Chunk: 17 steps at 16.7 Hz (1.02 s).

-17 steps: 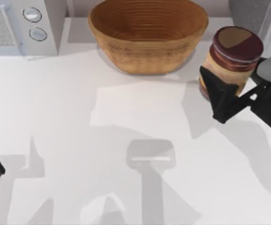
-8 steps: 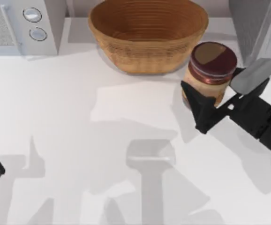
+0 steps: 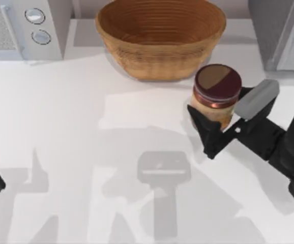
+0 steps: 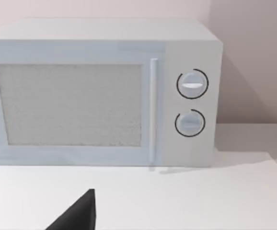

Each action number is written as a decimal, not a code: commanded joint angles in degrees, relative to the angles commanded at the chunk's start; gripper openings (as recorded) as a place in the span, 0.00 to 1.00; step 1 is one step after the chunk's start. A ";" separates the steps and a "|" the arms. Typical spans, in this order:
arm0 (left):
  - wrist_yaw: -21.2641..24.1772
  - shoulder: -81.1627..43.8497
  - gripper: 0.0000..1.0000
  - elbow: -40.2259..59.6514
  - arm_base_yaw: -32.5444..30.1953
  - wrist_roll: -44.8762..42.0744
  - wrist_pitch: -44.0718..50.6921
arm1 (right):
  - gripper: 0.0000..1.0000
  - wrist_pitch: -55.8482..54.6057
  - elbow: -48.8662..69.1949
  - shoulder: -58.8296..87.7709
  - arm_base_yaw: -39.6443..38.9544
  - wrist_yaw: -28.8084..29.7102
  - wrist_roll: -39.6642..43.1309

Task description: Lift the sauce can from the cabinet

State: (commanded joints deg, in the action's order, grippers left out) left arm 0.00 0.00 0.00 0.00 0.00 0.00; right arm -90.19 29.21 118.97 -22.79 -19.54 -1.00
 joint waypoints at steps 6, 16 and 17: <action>0.00 0.00 1.00 0.00 0.00 0.00 0.00 | 0.00 -0.20 0.04 0.35 -0.02 -0.03 0.14; 0.00 0.00 1.00 0.00 0.00 0.00 0.00 | 0.00 2.03 9.82 8.28 -2.43 2.43 0.12; 0.00 0.00 1.00 0.00 0.00 0.00 0.00 | 0.00 2.38 11.34 9.36 -2.80 2.84 0.17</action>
State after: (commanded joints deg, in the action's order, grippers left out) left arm 0.00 0.00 0.00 0.00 0.00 0.00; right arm -87.82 40.55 128.32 -25.59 -16.70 -0.83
